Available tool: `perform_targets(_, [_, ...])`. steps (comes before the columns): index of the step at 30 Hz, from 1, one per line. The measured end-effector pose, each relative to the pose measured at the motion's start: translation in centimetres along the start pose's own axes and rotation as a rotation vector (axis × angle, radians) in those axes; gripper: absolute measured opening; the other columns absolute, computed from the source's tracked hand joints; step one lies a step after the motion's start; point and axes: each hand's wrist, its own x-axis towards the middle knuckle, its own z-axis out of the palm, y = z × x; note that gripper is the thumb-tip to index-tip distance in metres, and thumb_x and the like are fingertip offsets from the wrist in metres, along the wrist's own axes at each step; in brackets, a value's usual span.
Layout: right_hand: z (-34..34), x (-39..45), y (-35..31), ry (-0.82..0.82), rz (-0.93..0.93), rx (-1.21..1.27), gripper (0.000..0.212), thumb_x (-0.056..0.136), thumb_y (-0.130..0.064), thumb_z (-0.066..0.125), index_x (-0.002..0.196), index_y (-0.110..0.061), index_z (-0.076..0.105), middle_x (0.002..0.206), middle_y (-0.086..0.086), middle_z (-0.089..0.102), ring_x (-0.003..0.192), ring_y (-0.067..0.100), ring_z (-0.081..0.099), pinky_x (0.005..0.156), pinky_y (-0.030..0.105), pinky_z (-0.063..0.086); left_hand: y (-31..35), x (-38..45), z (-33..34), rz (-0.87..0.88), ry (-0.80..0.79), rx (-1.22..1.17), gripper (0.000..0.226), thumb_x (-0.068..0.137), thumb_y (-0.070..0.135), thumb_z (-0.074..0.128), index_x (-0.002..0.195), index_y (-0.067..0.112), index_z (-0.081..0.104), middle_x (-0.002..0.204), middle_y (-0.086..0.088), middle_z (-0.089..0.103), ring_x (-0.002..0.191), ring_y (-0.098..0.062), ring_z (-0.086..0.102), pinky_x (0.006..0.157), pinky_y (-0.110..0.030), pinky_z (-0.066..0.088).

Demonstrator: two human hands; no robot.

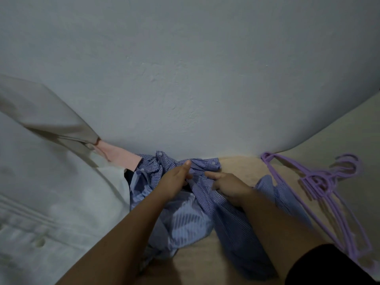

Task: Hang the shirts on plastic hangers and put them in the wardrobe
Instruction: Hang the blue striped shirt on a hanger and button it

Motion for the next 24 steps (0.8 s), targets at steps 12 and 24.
perform_targets(12, [-4.3,-9.5,-5.4,0.077,-0.358,-0.078,0.059,0.083,0.013,0.037,0.130,-0.018,0.056,0.123,-0.005,0.056,0.063,-0.013,0.058,0.059,0.002,0.042,6.1,-3.2,-0.9,0.182,0.136,-0.115,0.047,0.088,0.064,0.032,0.098,0.033,0.065,0.103,0.002,0.066,0.100,-0.019,0.062,0.090,-0.035,0.048])
perform_targets(24, [-13.8,-23.5,-11.9,0.130,-0.564,-0.205,0.061,0.080,0.016,0.036,0.095,-0.030,0.074,0.108,-0.002,0.071,0.108,0.037,0.057,0.098,0.045,0.047,21.0,-9.7,-1.5,0.339,-0.161,0.085,0.094,0.066,0.089,0.018,0.072,0.017,0.078,0.103,0.001,0.070,0.105,-0.012,0.057,0.099,-0.034,0.023])
